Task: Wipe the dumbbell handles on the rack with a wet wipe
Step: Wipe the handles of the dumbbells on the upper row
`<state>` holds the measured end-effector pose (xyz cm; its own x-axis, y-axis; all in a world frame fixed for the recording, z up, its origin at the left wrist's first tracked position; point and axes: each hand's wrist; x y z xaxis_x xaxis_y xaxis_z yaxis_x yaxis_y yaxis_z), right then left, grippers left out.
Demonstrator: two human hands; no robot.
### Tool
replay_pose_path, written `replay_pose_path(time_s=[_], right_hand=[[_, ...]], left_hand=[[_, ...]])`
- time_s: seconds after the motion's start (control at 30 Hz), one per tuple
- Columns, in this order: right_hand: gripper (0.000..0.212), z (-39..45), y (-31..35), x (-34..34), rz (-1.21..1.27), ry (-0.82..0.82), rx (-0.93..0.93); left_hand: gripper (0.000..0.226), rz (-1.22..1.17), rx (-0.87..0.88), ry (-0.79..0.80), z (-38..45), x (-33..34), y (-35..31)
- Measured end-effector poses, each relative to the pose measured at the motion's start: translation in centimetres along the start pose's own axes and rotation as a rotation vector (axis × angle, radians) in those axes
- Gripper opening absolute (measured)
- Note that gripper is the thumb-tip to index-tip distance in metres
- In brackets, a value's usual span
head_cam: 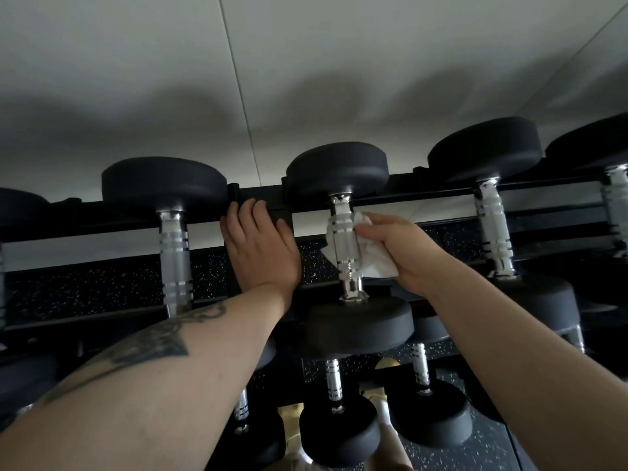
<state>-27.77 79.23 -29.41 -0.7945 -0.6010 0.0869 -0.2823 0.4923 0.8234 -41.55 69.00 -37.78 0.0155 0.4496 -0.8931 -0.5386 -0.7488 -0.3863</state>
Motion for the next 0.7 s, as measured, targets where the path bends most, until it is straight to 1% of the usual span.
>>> replay_pose_path(time_s=[0.07,0.13,0.2,0.27,0.33,0.4,0.43,0.47,0.6,0.63,0.7], right_hand=[[0.023,0.8,0.1,0.6,0.063,-0.062,-0.007],[0.020,1.3,0.5,1.3,0.171,-0.089,0.026],[0.023,1.1,0.4,1.2,0.143,-0.065,0.063],[0.026,0.0,-0.1,0.1,-0.003,0.011,0.106],[0.020,-1.6,-0.6,-1.1,-0.295,0.118,0.131],[0.019,-2.6,-1.1,-1.7,-0.595,0.211,0.083],[0.021,-2.9,-1.1,-1.8,-0.667,0.221,0.051],[0.021,-2.9,-1.1,-1.5,-0.696,0.216,0.032],[0.024,-3.5,-1.1,-0.1,-0.648,0.154,0.057],[0.024,-3.9,-1.2,0.1,-0.695,0.139,0.038],[0.024,-5.6,-1.2,0.6,-0.885,0.082,-0.049]], left_hand=[[0.040,0.008,0.002,0.003,0.0,0.0,0.0],[0.040,0.009,0.009,0.004,0.0,0.0,0.1],[0.040,0.007,0.015,0.000,0.0,0.0,0.1],[0.040,-0.001,0.007,0.002,0.0,-0.1,0.0],[0.040,0.004,0.002,0.010,0.0,-0.1,0.0],[0.040,0.016,0.004,0.020,0.0,-0.1,0.0],[0.040,0.018,0.008,0.022,0.0,-0.2,0.0],[0.040,0.019,0.010,0.023,0.0,-0.2,0.0],[0.041,0.018,0.003,0.028,0.0,-0.2,-0.1],[0.041,0.019,0.007,0.025,0.0,-0.2,-0.1],[0.040,0.022,0.012,0.012,0.0,-0.2,0.0]])
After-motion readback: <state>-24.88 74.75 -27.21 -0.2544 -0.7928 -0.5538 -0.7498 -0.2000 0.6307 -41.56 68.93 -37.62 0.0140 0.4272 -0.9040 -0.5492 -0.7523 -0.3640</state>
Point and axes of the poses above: each hand's wrist, its own z-axis towards the middle knuckle, its own x-axis out of the palm, y = z × x, and after that the axes turned 7 degrees about -x, right-handed
